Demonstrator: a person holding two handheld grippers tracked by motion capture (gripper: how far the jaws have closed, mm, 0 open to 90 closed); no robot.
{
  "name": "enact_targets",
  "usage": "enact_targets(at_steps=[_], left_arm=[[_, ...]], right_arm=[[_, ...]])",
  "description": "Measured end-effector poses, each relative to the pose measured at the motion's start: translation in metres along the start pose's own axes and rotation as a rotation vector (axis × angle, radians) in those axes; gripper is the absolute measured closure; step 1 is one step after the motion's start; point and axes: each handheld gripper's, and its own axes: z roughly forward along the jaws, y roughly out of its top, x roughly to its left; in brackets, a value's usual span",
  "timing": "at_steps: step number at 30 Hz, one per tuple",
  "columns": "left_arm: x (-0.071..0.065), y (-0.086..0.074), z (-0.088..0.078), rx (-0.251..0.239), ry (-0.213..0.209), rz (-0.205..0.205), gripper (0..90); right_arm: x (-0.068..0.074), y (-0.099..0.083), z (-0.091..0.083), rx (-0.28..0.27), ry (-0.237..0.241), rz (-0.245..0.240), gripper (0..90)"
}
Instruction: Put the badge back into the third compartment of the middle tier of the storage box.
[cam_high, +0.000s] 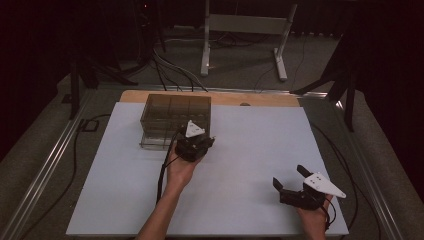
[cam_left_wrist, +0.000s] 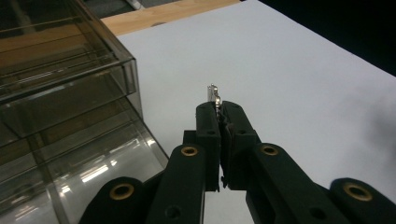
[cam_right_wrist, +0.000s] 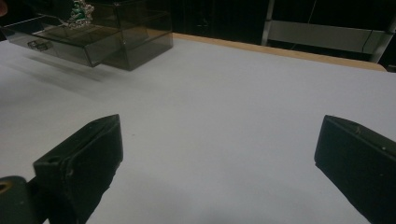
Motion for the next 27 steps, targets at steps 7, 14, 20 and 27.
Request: enact_targets(at_steps=[7,14,20,27], left_arm=[[0.008,0.0,0.0,0.001,0.024,-0.018,88.3],[0.013,0.0,-0.001,0.003,0.047,-0.026,88.3],[0.017,0.0,-0.001,0.007,0.056,-0.03,88.3],[0.021,0.0,-0.001,0.007,0.065,-0.036,88.3]], right_arm=[[0.0,0.0,0.0,0.001,0.0,-0.001,1.1],[0.0,0.0,0.0,0.001,0.001,0.0,1.1],[0.0,0.0,0.0,0.002,-0.001,-0.001,1.1],[0.0,0.0,0.0,0.004,0.0,-0.002,1.1]])
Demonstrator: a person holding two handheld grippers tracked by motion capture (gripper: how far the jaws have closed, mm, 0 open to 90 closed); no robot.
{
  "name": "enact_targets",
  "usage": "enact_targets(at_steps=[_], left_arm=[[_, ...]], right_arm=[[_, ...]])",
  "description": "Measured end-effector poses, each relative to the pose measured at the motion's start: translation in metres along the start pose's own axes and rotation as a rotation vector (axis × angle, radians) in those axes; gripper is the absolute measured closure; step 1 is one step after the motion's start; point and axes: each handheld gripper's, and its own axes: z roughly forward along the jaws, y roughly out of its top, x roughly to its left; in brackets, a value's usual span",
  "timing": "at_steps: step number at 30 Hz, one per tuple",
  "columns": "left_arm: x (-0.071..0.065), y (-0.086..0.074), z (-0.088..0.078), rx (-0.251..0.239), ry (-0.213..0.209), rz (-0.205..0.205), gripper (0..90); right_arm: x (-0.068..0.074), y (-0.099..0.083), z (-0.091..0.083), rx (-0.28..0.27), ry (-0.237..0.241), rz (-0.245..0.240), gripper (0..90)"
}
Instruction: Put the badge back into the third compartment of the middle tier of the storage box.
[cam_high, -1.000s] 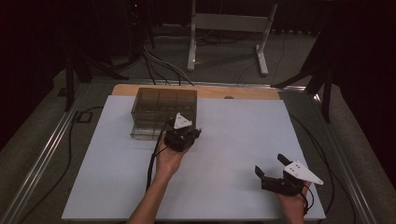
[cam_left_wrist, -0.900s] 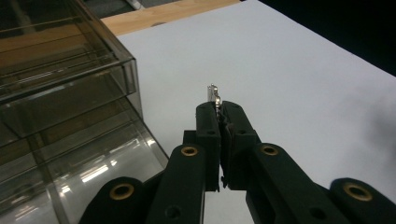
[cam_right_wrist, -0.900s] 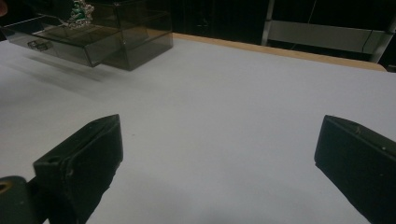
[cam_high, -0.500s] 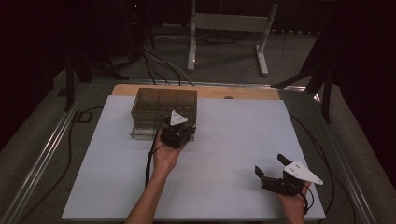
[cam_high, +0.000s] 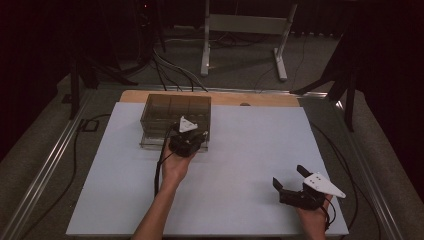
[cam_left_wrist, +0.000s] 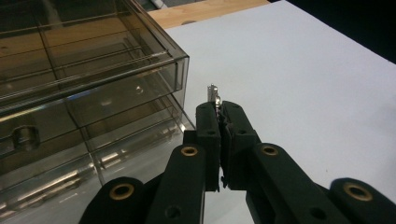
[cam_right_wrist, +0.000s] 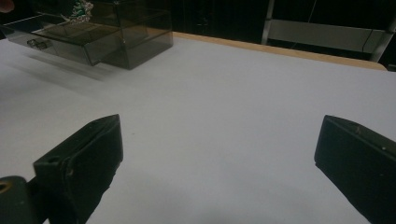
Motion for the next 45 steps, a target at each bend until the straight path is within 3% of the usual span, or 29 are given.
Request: enact_targets(at_steps=[45], left_arm=[[0.022,-0.003,0.003,0.035,0.058,-0.037,88.2]], right_arm=[[0.0,0.0,0.0,0.002,0.001,-0.001,1.1]])
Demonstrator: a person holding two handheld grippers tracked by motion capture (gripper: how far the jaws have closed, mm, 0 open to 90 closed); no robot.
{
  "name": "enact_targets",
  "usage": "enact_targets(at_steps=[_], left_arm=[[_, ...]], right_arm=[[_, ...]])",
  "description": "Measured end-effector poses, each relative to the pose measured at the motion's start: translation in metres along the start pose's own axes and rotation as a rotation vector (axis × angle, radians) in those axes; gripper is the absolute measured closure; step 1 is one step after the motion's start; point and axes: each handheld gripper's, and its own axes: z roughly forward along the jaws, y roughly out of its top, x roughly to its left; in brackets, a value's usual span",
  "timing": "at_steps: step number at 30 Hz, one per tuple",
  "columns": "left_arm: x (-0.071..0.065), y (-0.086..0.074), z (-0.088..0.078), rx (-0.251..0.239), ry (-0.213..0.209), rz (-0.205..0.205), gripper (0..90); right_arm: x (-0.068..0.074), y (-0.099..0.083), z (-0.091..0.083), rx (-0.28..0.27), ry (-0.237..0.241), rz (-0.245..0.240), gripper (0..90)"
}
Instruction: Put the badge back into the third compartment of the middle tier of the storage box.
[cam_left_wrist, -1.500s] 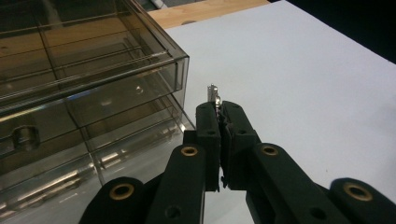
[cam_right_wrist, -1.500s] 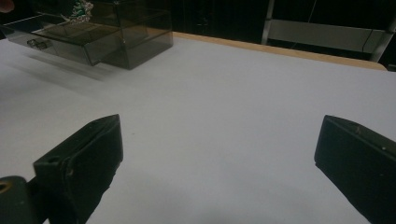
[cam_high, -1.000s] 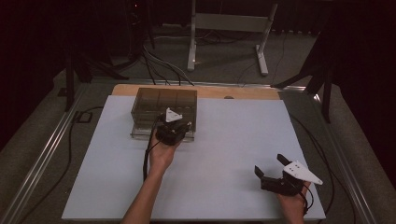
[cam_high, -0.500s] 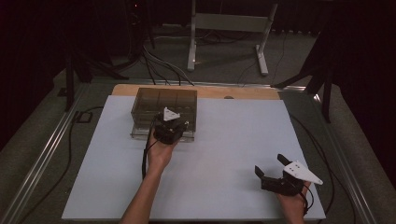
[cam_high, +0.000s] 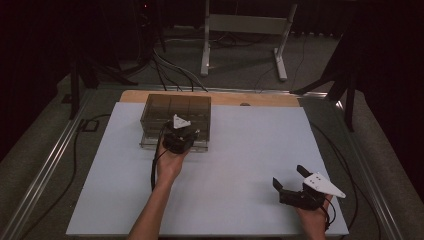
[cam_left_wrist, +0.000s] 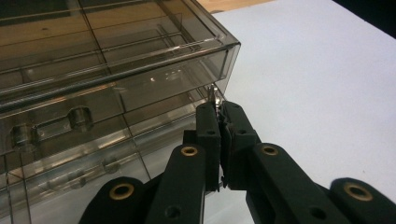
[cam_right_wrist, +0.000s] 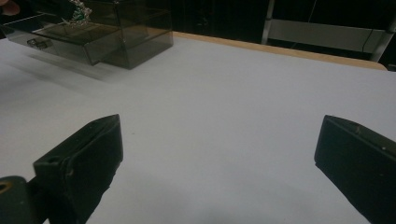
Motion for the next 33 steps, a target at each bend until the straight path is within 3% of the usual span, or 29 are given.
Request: enact_targets(at_steps=[33], left_arm=[[0.001,-0.005,0.014,0.047,0.011,-0.01,88.1]], right_arm=[[-0.001,0.0,-0.001,-0.001,0.0,0.005,1.1]])
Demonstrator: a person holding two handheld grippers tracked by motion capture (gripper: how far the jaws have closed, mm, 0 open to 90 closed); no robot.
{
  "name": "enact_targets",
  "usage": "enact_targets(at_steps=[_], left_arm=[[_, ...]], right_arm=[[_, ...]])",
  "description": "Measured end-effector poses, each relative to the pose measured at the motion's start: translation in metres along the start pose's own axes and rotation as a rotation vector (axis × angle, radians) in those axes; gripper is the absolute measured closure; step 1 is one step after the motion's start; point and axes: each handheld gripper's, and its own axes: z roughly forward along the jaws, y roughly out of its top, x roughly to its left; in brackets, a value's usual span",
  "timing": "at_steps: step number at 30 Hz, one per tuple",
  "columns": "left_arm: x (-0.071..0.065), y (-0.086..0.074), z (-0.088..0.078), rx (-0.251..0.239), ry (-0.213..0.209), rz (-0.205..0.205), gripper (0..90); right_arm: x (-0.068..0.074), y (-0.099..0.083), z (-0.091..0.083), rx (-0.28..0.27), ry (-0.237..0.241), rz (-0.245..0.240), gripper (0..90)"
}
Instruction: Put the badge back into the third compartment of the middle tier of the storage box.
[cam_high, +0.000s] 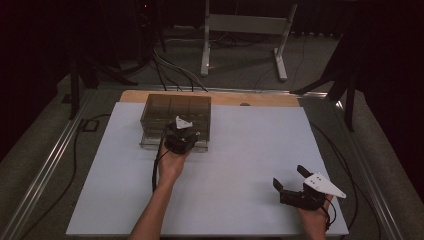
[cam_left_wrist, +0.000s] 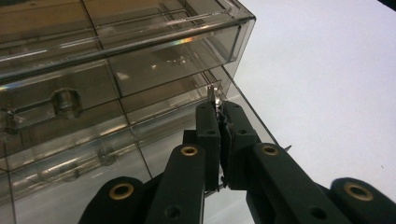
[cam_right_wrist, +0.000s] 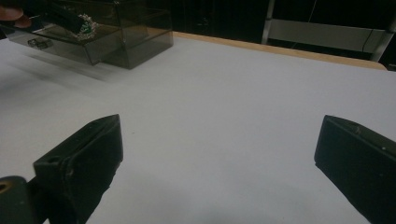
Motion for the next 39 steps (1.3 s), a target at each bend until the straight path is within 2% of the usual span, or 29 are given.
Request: enact_targets(at_steps=[16,39], left_arm=[[-0.002,-0.003,0.007,0.022,-0.011,-0.005,87.9],[0.0,-0.005,0.012,0.046,0.017,-0.008,87.8]], right_arm=[[0.0,0.0,0.0,0.001,0.002,0.0,1.1],[-0.001,0.0,-0.001,0.001,0.0,0.002,1.1]])
